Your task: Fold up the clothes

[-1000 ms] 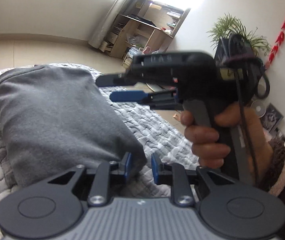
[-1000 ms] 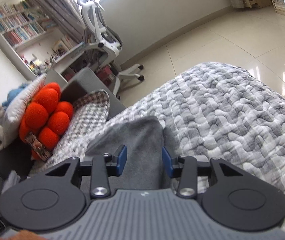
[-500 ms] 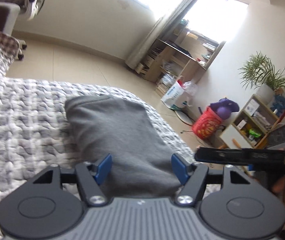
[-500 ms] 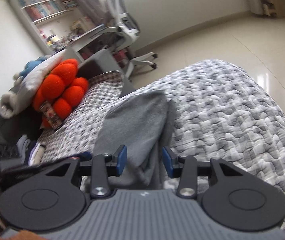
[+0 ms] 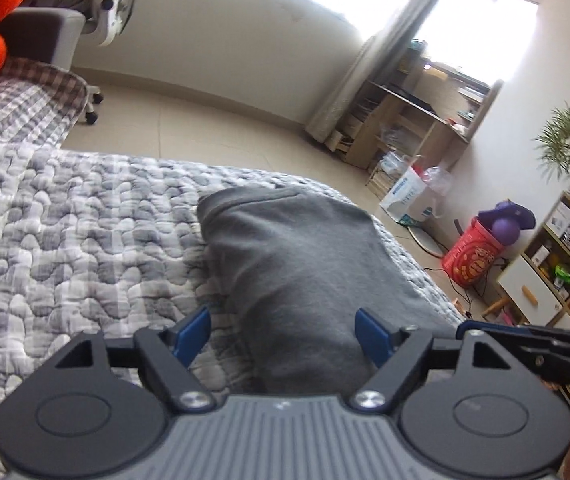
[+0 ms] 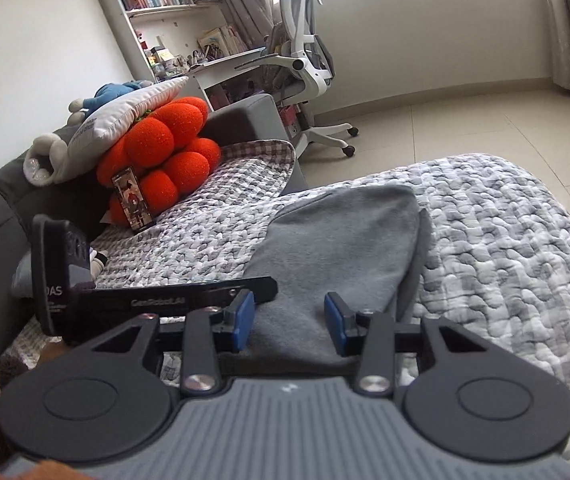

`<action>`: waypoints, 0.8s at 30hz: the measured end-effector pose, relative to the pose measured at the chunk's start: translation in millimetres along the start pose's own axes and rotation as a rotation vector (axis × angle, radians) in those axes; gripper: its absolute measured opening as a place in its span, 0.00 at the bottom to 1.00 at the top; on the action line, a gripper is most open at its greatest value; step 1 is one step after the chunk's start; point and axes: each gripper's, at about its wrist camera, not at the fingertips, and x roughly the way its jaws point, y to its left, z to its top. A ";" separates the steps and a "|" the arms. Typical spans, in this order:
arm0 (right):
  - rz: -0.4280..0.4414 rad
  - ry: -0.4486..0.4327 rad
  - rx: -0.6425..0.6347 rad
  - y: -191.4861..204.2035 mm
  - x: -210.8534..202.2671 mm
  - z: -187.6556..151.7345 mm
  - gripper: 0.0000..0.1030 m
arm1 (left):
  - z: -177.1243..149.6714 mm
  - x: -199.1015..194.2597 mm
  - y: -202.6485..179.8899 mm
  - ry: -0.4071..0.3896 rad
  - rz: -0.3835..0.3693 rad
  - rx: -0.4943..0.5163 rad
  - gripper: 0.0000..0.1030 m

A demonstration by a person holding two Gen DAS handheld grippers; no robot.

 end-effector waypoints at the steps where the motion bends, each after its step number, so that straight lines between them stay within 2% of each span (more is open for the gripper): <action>1: -0.007 0.013 -0.008 0.7 4.7 -1.9 0.42 | 0.4 2.1 2.4 0.000 -0.006 -0.019 0.79; 5: -0.042 0.083 -0.002 -3.3 22.7 -11.9 0.42 | 2.2 10.4 12.0 0.002 -0.030 -0.096 0.79; 9: -0.047 0.108 -0.031 -6.6 16.7 -14.6 0.42 | 9.2 15.5 23.1 0.003 -0.050 -0.167 0.79; 12: -0.053 0.147 0.005 -10.9 9.0 -13.8 0.43 | 18.2 20.9 35.5 0.009 -0.066 -0.259 0.79; 15: -0.049 0.168 0.082 -19.4 -2.5 -9.6 0.51 | 25.6 27.1 44.9 0.006 -0.081 -0.345 0.79; 19: -0.024 0.212 0.218 -35.0 -14.0 -6.3 0.64 | 29.3 34.7 44.8 -0.009 -0.081 -0.364 0.78; 24: 0.034 0.333 0.438 -58.8 -6.8 -18.9 0.66 | 33.0 45.0 40.0 -0.040 -0.071 -0.354 0.78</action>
